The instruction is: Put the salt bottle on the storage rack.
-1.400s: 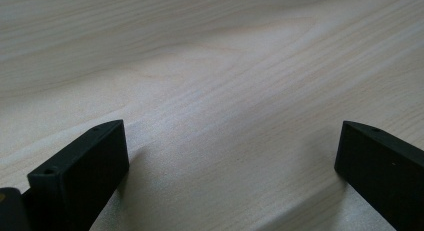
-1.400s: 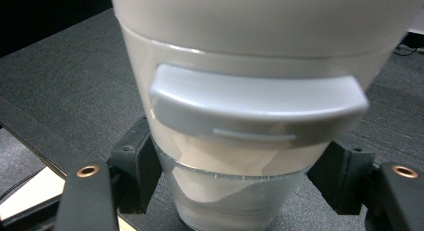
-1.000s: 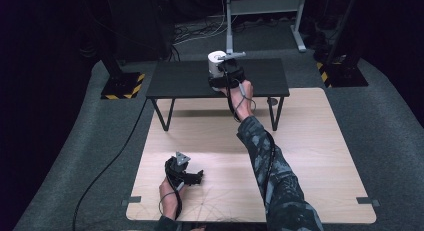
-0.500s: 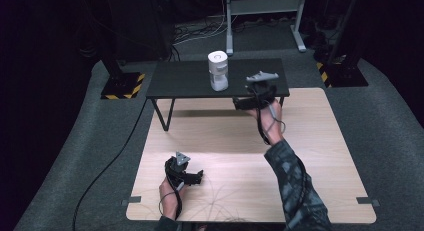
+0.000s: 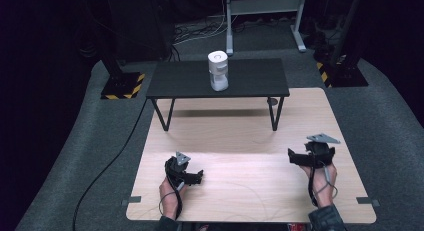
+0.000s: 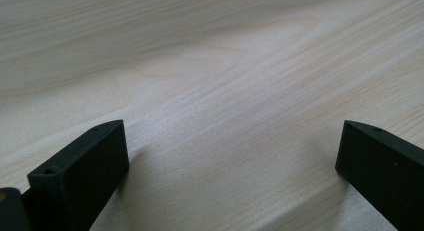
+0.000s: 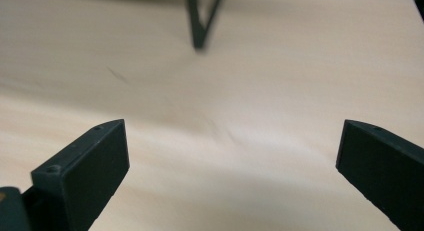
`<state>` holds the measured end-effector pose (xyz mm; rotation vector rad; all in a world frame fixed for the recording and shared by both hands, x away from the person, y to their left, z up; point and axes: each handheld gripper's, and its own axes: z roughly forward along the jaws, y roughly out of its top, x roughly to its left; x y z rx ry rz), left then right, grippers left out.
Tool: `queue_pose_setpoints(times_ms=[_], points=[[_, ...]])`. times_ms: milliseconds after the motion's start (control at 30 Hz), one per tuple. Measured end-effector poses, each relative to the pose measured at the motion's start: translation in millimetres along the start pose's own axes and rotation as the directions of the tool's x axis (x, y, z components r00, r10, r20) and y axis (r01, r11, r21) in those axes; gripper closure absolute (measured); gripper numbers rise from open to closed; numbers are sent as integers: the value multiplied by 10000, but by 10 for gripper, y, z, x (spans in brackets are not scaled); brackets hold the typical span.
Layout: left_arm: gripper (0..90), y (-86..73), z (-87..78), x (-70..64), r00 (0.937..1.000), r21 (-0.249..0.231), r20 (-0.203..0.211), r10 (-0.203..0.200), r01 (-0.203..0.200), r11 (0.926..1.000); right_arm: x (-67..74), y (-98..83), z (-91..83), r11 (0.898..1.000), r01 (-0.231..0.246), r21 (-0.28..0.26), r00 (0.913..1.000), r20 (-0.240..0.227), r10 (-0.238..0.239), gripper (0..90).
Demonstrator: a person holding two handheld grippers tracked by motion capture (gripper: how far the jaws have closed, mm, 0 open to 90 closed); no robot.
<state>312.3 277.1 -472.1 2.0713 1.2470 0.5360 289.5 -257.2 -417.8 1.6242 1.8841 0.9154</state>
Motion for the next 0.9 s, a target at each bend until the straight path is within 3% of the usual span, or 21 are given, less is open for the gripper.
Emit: queue_pose_setpoints(times_ms=[167, 467, 567, 667, 833, 900], points=[[0, 1, 0, -2, 10000, 3, -5, -3, 3, 10000, -113, -289, 13, 9981, -527, 320, 9978, 429, 513, 0], [1, 1, 0, -1, 10000, 3, -1, 1, -1, 10000, -38, -381, 22, 9985, -355, 428, 9962, 811, 319, 0], [1, 1, 0, -1, 10000, 4, 10, 9, -9, 10000, -35, -406, 16, 9984, -404, 404, 9962, 786, 371, 0], [0, 1, 0, 0, 10000, 5, 15, 14, -14, 10000, -73, -463, 12, 9981, -533, 320, 9977, 448, 518, 0], [0, 1, 0, 0, 10000, 3, 21, 15, -15, 10000, 12, -527, 92, 9984, 87, 565, 9996, 281, -103, 27], [0, 1, 0, 0, 10000, 3, 22, 22, -22, 10000, 109, -584, 125, 9975, 510, 481, 9975, 470, -533, 141]])
